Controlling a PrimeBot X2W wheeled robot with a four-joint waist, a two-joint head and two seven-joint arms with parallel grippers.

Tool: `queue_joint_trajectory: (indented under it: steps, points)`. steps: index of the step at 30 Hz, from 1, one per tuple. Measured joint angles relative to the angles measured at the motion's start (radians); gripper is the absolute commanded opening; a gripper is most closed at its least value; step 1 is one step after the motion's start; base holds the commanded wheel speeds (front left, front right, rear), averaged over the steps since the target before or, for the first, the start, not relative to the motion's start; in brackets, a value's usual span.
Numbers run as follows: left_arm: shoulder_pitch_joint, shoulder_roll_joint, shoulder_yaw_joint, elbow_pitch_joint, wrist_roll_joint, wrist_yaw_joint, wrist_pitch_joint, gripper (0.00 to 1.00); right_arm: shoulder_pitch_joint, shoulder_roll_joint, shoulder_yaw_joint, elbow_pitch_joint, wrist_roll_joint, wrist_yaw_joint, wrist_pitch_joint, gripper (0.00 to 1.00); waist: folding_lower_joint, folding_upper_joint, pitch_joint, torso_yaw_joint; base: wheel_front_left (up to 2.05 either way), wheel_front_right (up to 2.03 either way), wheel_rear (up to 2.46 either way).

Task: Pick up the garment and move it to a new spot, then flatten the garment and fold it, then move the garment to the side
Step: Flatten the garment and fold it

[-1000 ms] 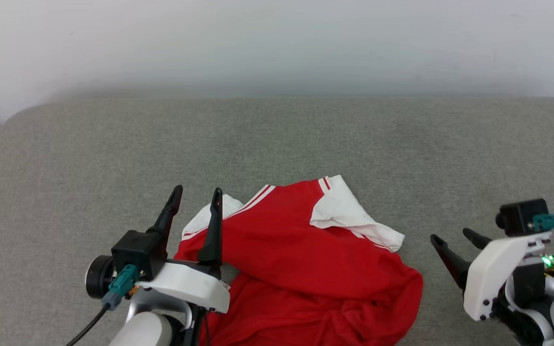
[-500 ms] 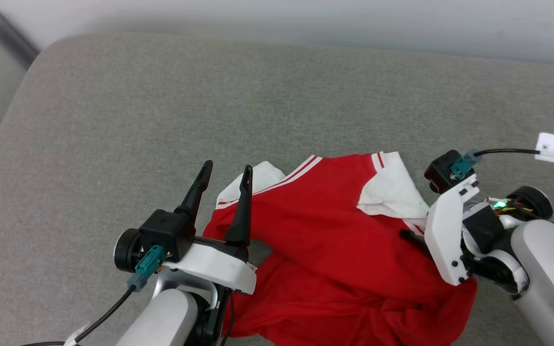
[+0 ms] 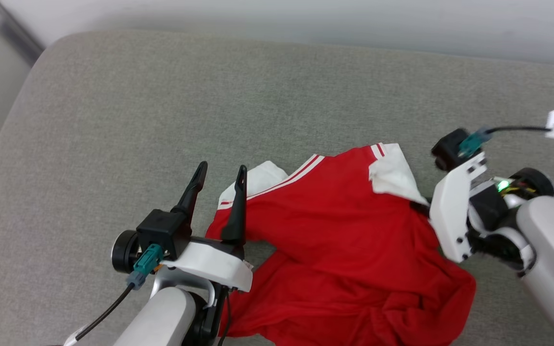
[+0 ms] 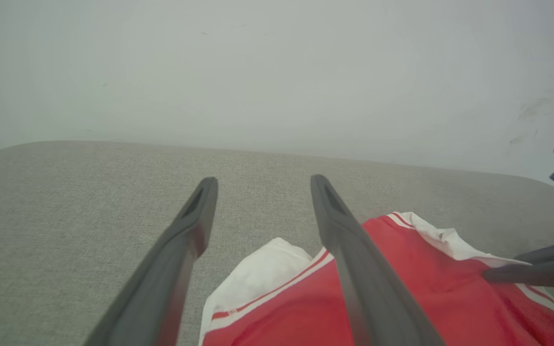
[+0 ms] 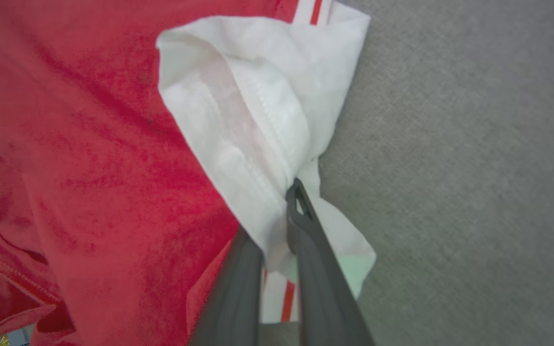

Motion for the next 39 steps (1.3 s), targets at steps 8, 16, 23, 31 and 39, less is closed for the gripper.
queue_joint_trajectory:
  steps: [8, 16, 23, 31, 39]
  points:
    - [0.032, 0.016, 0.008, -0.001, -0.008, 0.013, 0.004, 1.00, 0.051, 0.014, -0.232, 0.021, 0.047, 0.000, -0.063, 0.00, 0.0000, 0.0000, -0.038, -0.057, 0.00, 0.00, 0.00]
    - [0.051, 0.035, 0.004, -0.017, -0.010, 0.023, 0.031, 1.00, 0.287, 0.093, -0.606, 0.119, 0.081, 0.000, -0.126, 0.00, -0.0001, 0.0000, -0.060, -0.113, 0.00, 0.00, 0.00]
    - [0.058, 0.053, 0.012, -0.023, -0.018, 0.034, 0.042, 1.00, 0.398, 0.211, -0.786, 0.123, 0.065, 0.001, -0.182, 0.40, 0.0000, 0.0000, -0.056, -0.141, 0.00, 0.00, 0.00]
    - [0.086, 0.069, 0.014, -0.022, -0.030, 0.039, 0.053, 1.00, 0.511, 0.249, -0.747, -0.046, -0.044, 0.000, -0.308, 1.00, -0.0001, 0.0000, -0.092, -0.155, 0.00, 0.00, 0.00]
    - [0.119, 0.083, 0.018, -0.035, -0.038, 0.055, 0.062, 1.00, 0.604, 0.251, -0.716, -0.247, -0.187, 0.000, -0.379, 1.00, -0.0001, 0.0000, -0.143, -0.172, 0.00, 0.00, 0.00]
